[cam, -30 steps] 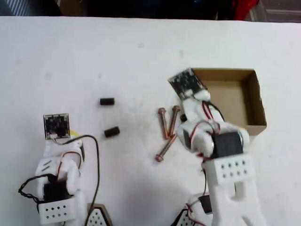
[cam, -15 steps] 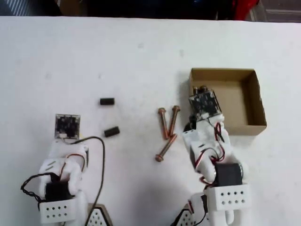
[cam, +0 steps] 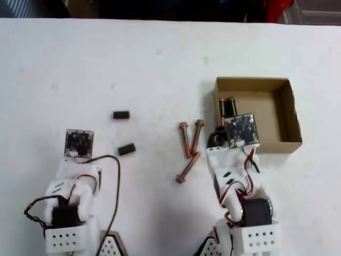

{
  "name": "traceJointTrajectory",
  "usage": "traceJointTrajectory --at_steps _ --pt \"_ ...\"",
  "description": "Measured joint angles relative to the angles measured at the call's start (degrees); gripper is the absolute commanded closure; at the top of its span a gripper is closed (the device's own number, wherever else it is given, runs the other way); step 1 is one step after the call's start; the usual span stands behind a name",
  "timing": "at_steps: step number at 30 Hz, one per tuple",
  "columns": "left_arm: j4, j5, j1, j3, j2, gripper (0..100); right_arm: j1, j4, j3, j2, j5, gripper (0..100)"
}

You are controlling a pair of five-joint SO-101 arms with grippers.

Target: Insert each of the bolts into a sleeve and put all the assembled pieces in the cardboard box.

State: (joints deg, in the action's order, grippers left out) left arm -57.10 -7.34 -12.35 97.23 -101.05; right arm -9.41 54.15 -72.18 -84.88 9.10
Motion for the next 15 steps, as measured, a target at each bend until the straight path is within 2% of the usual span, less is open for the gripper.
traceJointTrajectory --at_steps 8,15 --pt "-1.23 0.00 0.26 0.00 0.00 98 -1.58 4.57 0.00 -8.62 -0.44 98.1" --pt "-14.42 0.00 2.81 -8.18 -0.35 98 -1.58 6.15 -2.73 -13.98 -0.44 98.1"
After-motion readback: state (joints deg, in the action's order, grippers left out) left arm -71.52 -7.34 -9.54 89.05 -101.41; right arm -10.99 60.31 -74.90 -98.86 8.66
